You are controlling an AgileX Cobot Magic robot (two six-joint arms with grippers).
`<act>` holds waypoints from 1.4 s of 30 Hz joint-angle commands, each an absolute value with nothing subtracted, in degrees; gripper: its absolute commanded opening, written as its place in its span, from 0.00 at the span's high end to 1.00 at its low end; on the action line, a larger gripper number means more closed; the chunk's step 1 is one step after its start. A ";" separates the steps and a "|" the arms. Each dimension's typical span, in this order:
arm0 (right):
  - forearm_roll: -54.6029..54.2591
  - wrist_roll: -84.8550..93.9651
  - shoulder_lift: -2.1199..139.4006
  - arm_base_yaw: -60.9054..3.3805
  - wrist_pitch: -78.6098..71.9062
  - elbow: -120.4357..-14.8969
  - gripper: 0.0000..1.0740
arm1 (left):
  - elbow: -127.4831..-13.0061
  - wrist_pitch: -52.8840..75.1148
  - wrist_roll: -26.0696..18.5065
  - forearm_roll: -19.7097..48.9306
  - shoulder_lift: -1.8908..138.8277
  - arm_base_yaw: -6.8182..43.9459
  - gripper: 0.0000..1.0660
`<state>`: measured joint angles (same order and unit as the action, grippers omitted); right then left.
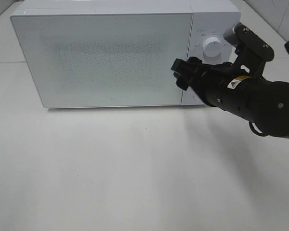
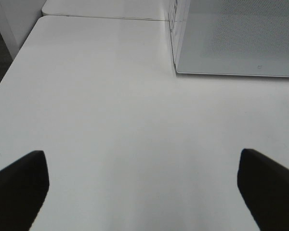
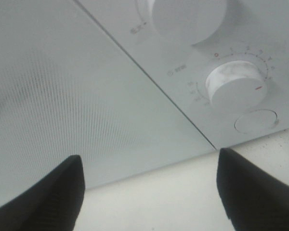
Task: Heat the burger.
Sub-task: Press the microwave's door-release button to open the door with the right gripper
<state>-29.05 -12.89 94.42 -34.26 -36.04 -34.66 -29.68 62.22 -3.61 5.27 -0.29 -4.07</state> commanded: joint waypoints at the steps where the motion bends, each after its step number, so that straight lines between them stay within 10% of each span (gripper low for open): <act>1: -28.48 -0.97 90.70 -34.03 -27.27 -34.55 0.31 | -29.68 61.31 -3.27 5.50 -0.63 -4.35 0.04; 42: -4.76 0.00 47.50 -34.03 37.93 -38.27 0.31 | -29.68 61.31 -3.27 5.50 -0.63 -4.35 0.04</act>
